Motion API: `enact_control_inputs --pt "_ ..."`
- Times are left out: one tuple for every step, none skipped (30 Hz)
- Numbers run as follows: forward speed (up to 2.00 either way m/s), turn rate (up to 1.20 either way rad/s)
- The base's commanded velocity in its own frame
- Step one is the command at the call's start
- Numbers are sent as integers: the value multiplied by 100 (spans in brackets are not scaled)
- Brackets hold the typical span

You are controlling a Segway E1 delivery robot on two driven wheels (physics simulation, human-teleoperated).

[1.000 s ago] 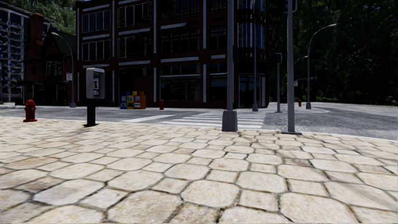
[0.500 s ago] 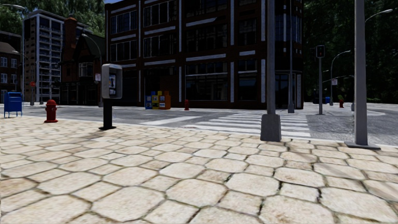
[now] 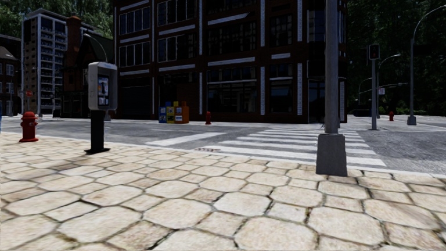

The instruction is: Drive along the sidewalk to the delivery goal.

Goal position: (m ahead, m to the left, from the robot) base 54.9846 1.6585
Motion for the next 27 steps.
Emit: enact_control_inputs --pt "200 0" --pt "200 0" --pt "200 0" --pt "200 0" --pt "200 0" --pt "200 0" --pt "200 0" --pt "200 -3" --pt "200 -3" --pt "200 -11" --pt "200 -18" --pt "200 -20" --pt "200 -20" --pt "200 -20" --pt "200 -20" --pt "200 -20" --pt "200 -20" --pt "194 -21" --pt "167 -21" --pt "150 -22" --pt "150 -22" --pt "145 -22" --pt "143 -22" --pt "143 -23" --pt "143 -23" --pt "143 -24" --pt "143 -24"
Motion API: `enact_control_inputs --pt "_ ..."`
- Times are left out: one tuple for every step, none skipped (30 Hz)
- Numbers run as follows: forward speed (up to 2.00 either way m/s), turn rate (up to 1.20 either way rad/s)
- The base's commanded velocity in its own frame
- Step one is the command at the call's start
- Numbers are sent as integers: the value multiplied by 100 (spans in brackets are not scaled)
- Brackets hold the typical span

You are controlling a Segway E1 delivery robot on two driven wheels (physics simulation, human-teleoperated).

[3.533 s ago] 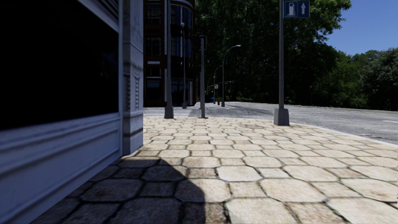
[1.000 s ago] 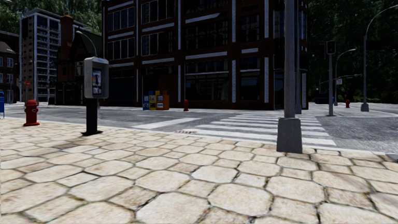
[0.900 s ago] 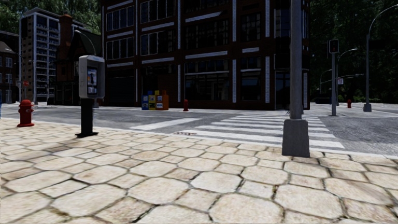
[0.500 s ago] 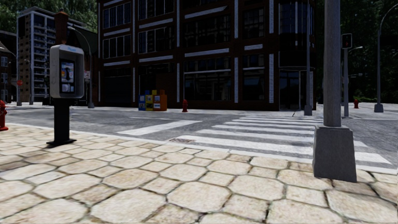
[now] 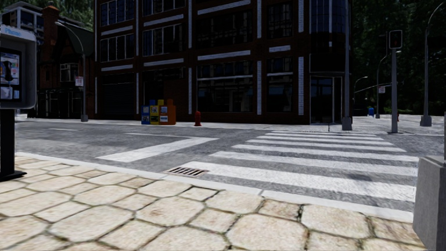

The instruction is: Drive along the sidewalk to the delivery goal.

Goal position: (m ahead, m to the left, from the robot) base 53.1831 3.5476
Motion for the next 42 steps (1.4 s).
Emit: enact_control_inputs --pt "143 -24" --pt "143 -25" --pt "143 -31" --pt "143 -45" --pt "143 -45" --pt "143 -49" --pt "143 -50" --pt "143 -50" --pt "143 -50" --pt "144 -50" --pt "145 -50" --pt "147 -50" --pt "147 -50" --pt "153 -50" --pt "160 -50" --pt "160 -50" --pt "166 -50" --pt "171 -46" --pt "174 -44" --pt "174 -44" --pt "175 -41" --pt "175 -34" --pt "176 -29" --pt "176 -29" --pt "176 -27" --pt "176 -27" --pt "176 -27" --pt "176 -27" --pt "176 -27" --pt "176 -27" --pt "176 -27" --pt "176 -27" --pt "176 -27" --pt "176 -27" --pt "176 -27" --pt "176 -27" --pt "176 -28" --pt "176 -38" --pt "176 -38" --pt "176 -44" --pt "176 -46" --pt "176 -47"
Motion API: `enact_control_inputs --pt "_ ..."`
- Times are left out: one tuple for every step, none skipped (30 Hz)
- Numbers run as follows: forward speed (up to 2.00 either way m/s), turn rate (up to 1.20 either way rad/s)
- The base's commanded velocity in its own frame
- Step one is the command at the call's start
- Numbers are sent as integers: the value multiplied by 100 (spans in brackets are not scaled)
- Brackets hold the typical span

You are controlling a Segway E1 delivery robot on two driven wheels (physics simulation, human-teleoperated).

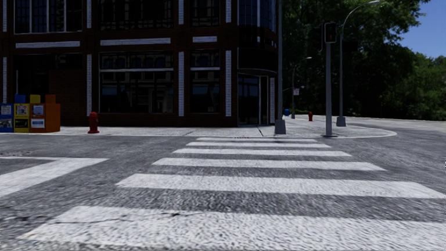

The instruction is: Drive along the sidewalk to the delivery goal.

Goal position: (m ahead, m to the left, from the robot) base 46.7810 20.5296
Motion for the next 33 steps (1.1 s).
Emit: enact_control_inputs --pt "176 -47" --pt "176 -47" --pt "176 -41" --pt "176 -18" --pt "176 -18" --pt "176 -5" --pt "176 0" --pt "177 0" --pt "177 0" --pt "177 0" --pt "178 0" --pt "178 0" --pt "178 0" --pt "178 0" --pt "178 0" --pt "179 0" --pt "180 0" --pt "180 0" --pt "180 0" --pt "184 0" --pt "188 0" --pt "188 0" --pt "192 0" --pt "193 0" --pt "193 0" --pt "193 0" --pt "194 0" --pt "194 0" --pt "195 0" --pt "196 0" --pt "196 0" --pt "197 0" --pt "197 0"
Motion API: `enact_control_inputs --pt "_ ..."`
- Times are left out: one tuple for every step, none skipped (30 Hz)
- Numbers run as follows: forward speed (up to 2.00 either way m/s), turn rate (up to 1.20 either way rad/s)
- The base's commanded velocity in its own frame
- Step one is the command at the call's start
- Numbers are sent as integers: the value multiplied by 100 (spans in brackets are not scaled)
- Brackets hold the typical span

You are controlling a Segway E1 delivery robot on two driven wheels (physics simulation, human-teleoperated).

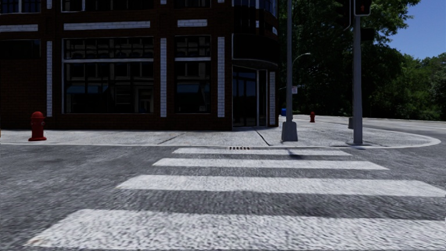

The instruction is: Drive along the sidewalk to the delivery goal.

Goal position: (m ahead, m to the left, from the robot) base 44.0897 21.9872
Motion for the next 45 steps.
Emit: enact_control_inputs --pt "198 0" --pt "198 0" --pt "199 0" --pt "199 0" --pt "199 0" --pt "199 0" --pt "199 0" --pt "200 0" --pt "200 0" --pt "200 0" --pt "200 0" --pt "200 0" --pt "200 0" --pt "200 0" --pt "200 0" --pt "200 -3" --pt "200 -3" --pt "200 -14" --pt "200 -19" --pt "200 -19" --pt "200 -20" --pt "200 -20" --pt "200 -20" --pt "200 -20" --pt "200 -20" --pt "200 -20" --pt "200 -20" --pt "200 -20" --pt "200 -20" --pt "200 -20" --pt "200 -20" --pt "200 -20" --pt "200 -20" --pt "200 -20" --pt "200 -20" --pt "200 -20" --pt "200 -19" --pt "200 -19" --pt "200 -18" --pt "200 -18" --pt "200 -18" --pt "200 -18" --pt "200 -20" --pt "200 -20" --pt "200 -23"
